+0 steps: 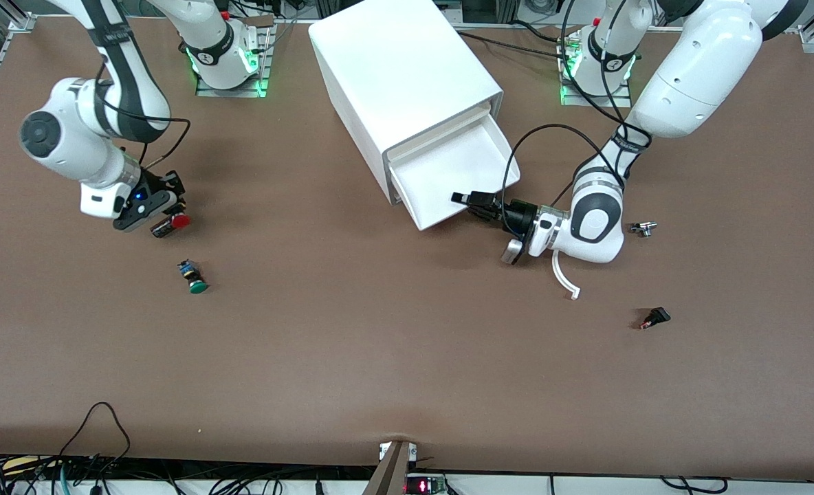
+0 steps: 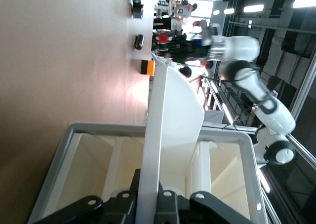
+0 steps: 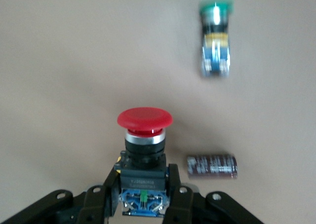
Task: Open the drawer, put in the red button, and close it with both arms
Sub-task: 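Pull the drawer open with the left gripper while the right gripper lifts the button, then carry the red button over the drawer while the left gripper releases the handle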
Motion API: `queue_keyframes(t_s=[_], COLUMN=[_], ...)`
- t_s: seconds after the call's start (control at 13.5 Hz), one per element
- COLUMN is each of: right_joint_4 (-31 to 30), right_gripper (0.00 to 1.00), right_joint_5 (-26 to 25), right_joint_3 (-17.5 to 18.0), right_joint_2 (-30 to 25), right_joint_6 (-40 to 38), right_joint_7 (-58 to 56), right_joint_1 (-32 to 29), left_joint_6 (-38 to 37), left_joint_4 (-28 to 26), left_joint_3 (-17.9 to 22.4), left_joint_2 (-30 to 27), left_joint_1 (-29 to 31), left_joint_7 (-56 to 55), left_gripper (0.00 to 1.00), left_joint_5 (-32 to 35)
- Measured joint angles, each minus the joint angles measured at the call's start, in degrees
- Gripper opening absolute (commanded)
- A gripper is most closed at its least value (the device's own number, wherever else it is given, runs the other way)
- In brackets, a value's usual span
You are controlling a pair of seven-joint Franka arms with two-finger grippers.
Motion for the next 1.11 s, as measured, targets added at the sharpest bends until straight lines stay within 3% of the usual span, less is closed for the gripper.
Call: queue_keyframes(t_s=[0.07, 0.3, 0.44, 0.81, 1.11], right_joint_4=[5.42, 20.62, 27.14, 35.53, 40.9], right_gripper=[0.0, 0.0, 0.0, 0.0, 0.0], right_joint_5=[0.54, 0.92, 1.08, 4.05, 4.34], right_joint_3=[1.74, 3.55, 3.71, 3.97, 4.09], right_joint_2=[0.41, 4.35, 7.45, 12.28, 15.46], right_joint_6=[-5.76, -18.15, -21.07, -21.48, -21.47], right_joint_7=[3.41, 14.45, 23.17, 44.07, 60.98], right_joint_1=[0.47, 5.35, 10.09, 22.55, 32.3], left_joint_6=[1.23, 4.99, 5.54, 3.19, 2.58], left_joint_4=[-0.01, -0.11, 0.02, 0.43, 1.55], left_joint_3=[0.01, 0.12, 0.18, 0.41, 0.52], left_joint_2=[-0.17, -0.37, -0.48, -2.18, -4.66], left_joint_1=[0.15, 0.48, 1.91, 6.02, 11.33], left_joint_7=[-0.53, -8.07, -14.99, -26.36, -28.51], left_gripper=[1.0, 1.0, 1.0, 1.0, 1.0], left_joint_5=[-0.47, -0.88, -0.85, 2.4, 14.49])
